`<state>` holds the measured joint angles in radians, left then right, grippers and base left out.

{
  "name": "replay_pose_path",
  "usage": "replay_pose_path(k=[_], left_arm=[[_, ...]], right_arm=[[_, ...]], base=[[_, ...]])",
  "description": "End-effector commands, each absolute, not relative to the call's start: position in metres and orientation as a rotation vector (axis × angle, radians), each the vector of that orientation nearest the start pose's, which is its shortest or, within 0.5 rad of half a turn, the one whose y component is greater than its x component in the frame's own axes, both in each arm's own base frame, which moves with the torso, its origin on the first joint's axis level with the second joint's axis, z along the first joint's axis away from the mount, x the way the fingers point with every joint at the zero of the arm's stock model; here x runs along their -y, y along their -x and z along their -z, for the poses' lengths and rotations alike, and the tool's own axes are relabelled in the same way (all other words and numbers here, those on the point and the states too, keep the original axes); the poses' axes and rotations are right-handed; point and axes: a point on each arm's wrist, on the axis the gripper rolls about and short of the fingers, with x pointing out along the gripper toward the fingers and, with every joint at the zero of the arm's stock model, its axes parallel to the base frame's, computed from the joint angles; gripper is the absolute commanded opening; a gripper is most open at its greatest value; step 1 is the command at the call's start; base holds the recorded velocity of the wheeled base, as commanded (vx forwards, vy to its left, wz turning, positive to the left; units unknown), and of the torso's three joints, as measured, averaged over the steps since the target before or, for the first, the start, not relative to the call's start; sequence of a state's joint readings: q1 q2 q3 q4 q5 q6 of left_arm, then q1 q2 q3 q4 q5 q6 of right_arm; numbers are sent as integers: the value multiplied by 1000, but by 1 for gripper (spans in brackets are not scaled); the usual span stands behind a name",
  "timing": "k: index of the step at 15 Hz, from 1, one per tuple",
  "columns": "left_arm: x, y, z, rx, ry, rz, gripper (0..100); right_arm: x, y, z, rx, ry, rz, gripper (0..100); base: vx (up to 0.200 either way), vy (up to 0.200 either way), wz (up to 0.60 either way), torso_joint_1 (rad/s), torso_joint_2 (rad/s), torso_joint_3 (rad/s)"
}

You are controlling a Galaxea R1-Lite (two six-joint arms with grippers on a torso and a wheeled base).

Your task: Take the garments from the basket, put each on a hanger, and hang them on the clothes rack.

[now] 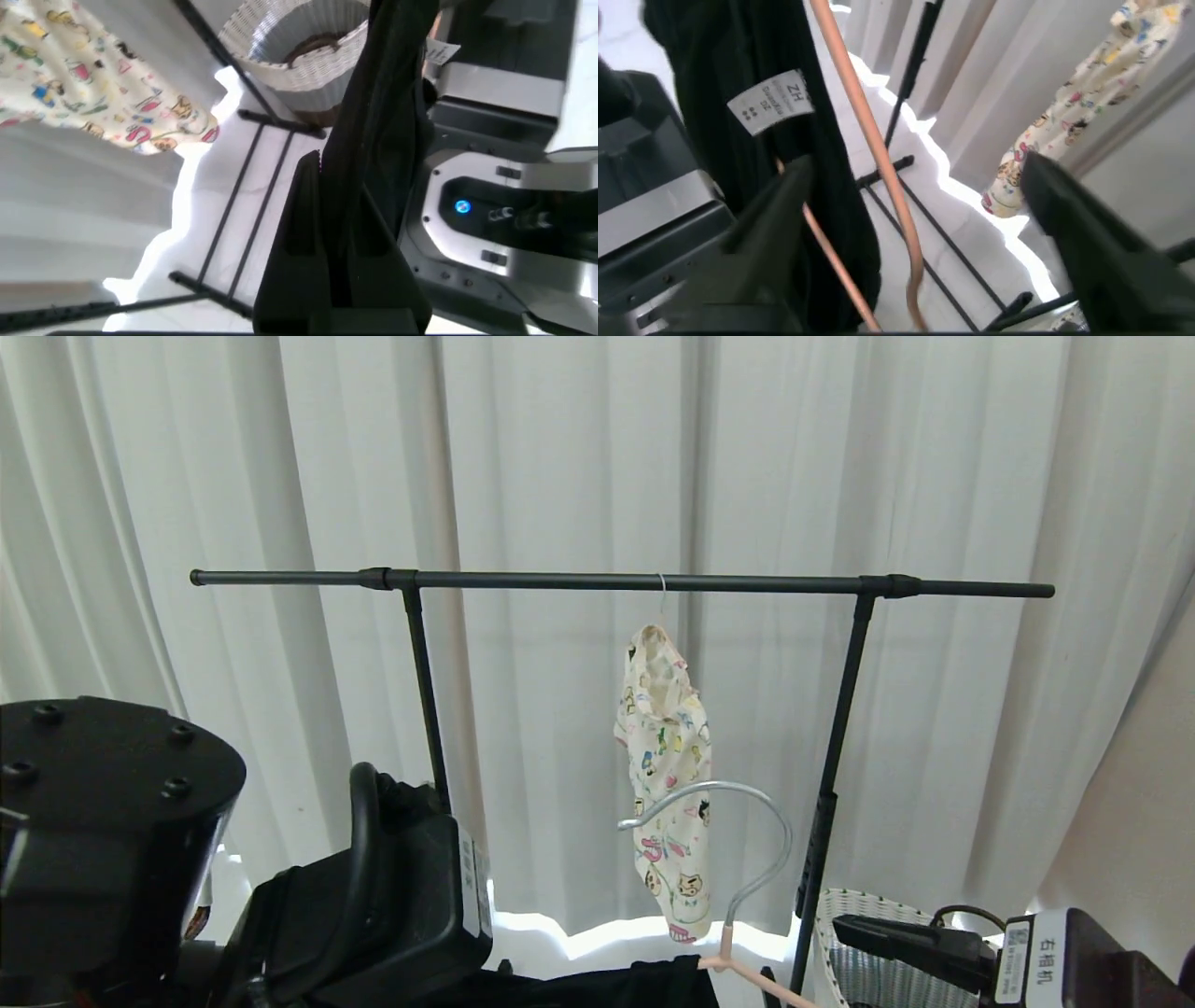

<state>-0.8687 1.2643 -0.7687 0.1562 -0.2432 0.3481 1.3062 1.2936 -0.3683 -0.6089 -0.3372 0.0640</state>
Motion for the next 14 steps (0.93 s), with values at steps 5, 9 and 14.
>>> replay_pose_path(k=[5, 9, 14], left_arm=[[119, -108, -206, -442, -567, 929, 0], [111, -131, -220, -328, -516, 667, 0], [112, -138, -240, -250, -479, 594, 0]], right_arm=[[-166, -64, -161, -266, 182, -881, 100], [-158, -85, -164, -277, 126, -763, 100], [-180, -97, -166, -326, 50, -745, 100]], base=[[0, 0, 0, 0, 0, 0], [0, 0, 0, 0, 0, 0], [0, 0, 0, 0, 0, 0]])
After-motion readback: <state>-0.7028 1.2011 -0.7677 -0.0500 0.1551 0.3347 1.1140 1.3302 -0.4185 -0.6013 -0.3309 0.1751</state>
